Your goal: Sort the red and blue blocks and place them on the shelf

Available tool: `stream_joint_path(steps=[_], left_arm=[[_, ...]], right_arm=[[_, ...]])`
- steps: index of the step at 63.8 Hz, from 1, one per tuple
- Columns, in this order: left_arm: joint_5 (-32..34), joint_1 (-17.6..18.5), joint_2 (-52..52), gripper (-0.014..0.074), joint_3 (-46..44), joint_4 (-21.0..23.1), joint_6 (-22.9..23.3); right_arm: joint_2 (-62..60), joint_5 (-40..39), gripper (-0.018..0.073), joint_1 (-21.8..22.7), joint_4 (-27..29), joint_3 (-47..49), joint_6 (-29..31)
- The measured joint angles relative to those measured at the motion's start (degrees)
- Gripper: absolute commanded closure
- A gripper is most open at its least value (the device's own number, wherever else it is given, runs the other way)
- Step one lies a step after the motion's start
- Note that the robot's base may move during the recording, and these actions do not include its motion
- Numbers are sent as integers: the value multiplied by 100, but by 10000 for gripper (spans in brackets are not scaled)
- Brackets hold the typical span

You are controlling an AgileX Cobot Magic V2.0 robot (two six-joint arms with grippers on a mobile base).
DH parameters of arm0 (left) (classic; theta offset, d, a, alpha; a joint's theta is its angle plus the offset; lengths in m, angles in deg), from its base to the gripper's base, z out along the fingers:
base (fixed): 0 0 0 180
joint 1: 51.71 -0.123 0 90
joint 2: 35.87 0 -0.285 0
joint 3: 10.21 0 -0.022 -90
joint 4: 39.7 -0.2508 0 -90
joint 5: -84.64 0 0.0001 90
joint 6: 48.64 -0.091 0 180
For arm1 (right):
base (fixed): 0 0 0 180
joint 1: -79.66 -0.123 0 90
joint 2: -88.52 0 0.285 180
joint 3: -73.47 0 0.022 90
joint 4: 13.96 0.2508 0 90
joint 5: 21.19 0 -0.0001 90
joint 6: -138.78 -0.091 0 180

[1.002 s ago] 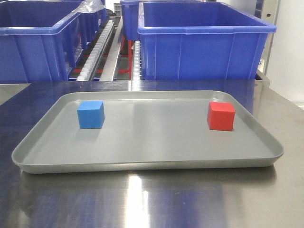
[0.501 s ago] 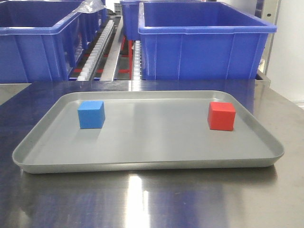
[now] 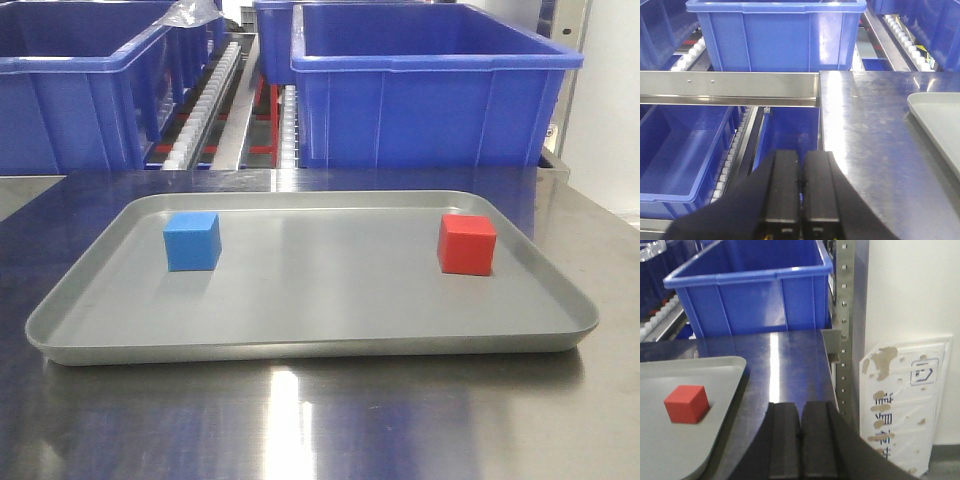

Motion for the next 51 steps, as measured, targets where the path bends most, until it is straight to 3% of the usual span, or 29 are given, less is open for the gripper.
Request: stream_joint_path(steps=[51], left_arm=[[0,0,0,473,0,0,0]], right_arm=[[2672,671,506,0,4,1742,0]])
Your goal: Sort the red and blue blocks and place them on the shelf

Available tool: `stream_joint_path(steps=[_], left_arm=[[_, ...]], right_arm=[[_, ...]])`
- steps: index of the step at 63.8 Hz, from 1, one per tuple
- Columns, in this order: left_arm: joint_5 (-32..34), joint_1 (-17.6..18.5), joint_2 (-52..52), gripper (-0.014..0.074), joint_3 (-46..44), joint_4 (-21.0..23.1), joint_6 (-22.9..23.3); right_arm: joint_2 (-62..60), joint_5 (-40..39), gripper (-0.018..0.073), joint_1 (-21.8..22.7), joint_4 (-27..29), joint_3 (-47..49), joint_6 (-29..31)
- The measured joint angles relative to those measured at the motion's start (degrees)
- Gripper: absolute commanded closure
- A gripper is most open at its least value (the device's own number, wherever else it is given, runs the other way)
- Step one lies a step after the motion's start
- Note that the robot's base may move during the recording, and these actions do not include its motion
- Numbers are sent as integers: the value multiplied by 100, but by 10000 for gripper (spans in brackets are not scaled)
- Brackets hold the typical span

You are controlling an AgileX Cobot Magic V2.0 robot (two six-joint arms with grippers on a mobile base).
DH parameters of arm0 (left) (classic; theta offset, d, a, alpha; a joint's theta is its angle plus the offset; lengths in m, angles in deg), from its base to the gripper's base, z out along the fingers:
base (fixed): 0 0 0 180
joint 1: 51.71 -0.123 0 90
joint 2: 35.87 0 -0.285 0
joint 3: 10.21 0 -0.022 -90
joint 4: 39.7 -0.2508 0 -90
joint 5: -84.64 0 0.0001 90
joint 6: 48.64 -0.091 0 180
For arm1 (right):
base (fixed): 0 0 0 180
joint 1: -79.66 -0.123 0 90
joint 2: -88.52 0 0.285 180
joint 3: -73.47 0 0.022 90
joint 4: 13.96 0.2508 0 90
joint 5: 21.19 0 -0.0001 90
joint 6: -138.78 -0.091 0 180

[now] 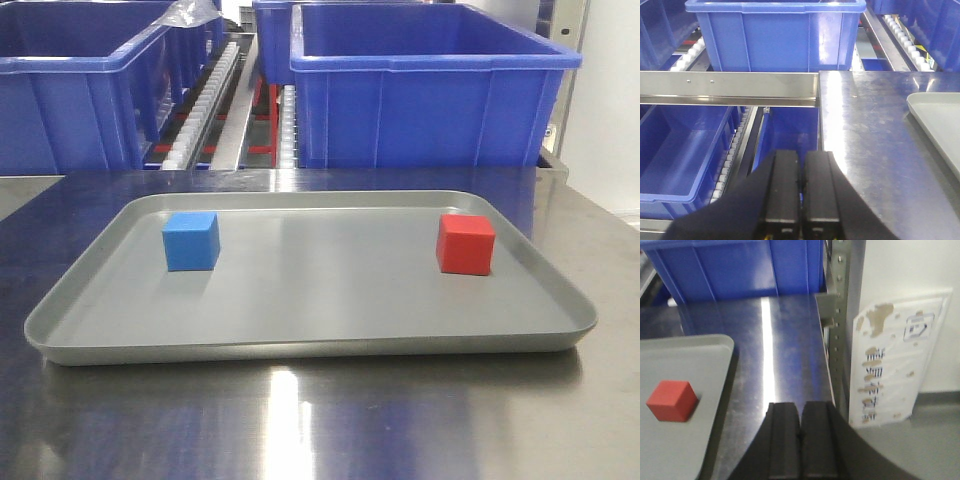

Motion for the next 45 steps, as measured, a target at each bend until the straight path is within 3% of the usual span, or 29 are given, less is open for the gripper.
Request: stream_joint_path(steps=[27,45], left_arm=[[0,0,0,473,0,0,0],[0,0,0,473,0,0,0]], right_arm=[[1900,1611,506,-10,330,1495,0],[2697,2243,506,-418,601,2283,0]])
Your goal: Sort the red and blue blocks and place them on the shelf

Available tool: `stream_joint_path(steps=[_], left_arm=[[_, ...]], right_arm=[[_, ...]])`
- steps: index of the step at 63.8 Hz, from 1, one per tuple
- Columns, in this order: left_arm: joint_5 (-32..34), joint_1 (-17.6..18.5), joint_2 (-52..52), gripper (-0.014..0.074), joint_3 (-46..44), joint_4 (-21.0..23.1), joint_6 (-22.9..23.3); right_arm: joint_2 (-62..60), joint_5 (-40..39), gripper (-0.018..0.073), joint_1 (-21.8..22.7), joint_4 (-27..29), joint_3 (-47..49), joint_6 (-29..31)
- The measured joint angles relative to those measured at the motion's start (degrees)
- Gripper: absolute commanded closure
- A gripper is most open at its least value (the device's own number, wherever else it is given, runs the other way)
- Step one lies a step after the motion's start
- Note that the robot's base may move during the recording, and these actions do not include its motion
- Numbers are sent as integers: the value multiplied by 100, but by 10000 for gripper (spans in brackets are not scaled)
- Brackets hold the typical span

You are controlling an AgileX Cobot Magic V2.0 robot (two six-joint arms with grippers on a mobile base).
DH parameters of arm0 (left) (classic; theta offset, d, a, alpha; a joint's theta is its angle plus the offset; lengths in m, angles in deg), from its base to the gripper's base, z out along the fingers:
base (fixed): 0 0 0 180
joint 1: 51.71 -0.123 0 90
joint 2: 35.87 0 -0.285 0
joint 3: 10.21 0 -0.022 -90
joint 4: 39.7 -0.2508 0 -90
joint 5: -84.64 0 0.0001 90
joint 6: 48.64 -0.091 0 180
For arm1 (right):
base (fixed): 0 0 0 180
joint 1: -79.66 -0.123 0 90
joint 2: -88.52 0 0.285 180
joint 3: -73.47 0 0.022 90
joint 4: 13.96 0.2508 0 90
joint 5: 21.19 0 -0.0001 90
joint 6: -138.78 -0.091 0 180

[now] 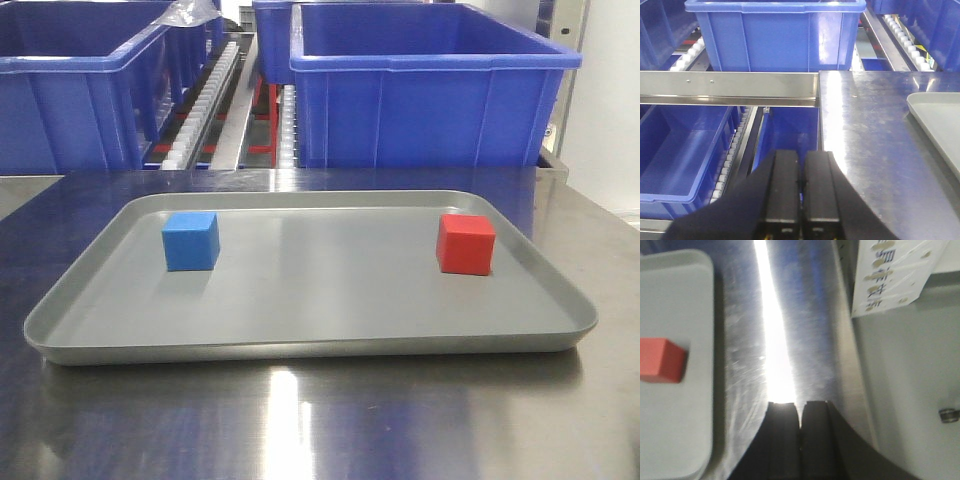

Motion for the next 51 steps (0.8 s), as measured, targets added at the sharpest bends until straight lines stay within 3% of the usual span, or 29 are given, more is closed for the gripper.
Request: stream_joint_path(steps=[35,51], left_arm=[[0,0,0,473,0,0,0],[0,0,0,473,0,0,0]], right_arm=[[1189,351,506,-1213,99,902,0],[1555,373,506,-1524,110,1204,0]])
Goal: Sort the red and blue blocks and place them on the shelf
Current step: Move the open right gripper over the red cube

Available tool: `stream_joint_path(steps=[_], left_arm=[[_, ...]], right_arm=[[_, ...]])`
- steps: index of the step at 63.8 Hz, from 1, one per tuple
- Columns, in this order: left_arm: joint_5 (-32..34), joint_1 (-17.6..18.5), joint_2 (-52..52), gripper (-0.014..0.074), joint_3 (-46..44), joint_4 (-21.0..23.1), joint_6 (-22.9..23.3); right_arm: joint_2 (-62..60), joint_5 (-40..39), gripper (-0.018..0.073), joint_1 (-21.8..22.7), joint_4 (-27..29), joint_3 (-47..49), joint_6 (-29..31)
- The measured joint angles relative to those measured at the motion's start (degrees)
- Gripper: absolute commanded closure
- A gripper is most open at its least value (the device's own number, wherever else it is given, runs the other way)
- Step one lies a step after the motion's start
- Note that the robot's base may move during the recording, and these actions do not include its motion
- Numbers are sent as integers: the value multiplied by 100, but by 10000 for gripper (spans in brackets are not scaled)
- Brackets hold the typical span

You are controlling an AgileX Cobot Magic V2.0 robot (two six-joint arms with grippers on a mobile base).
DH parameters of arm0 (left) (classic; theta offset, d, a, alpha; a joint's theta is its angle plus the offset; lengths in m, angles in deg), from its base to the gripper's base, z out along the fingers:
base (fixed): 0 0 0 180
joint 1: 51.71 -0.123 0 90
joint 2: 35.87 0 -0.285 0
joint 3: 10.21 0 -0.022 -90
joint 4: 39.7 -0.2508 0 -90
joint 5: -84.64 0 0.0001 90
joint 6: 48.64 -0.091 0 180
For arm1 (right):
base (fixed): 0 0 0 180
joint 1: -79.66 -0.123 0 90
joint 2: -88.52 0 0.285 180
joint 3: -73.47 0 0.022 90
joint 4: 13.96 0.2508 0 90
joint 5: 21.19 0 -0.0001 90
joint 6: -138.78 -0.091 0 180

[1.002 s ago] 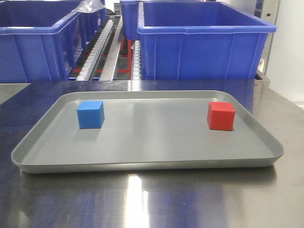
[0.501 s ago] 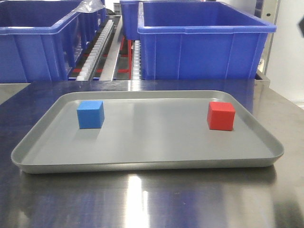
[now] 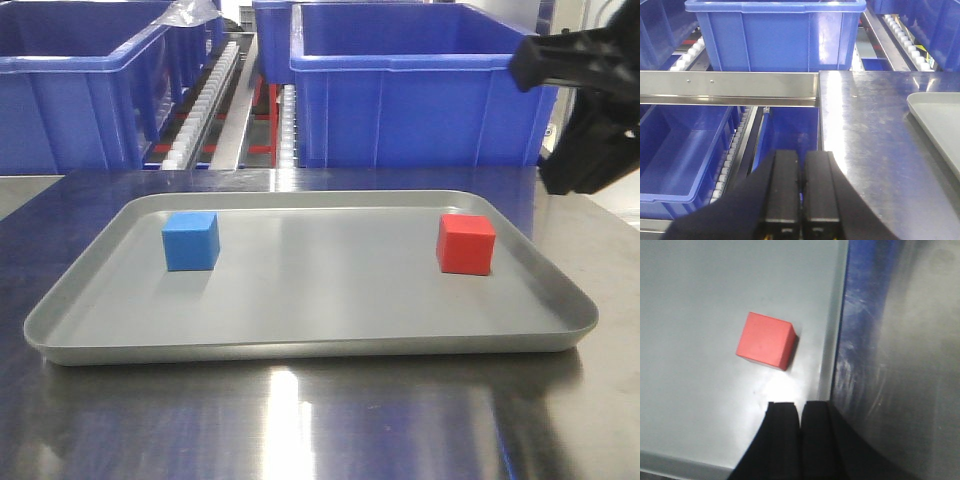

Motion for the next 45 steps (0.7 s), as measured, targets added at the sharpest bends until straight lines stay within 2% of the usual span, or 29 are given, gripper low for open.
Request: stream_joint_path(steps=[45], left_arm=[[0,0,0,473,0,0,0]], right_arm=[[559,-64,506,-150,22,287,0]])
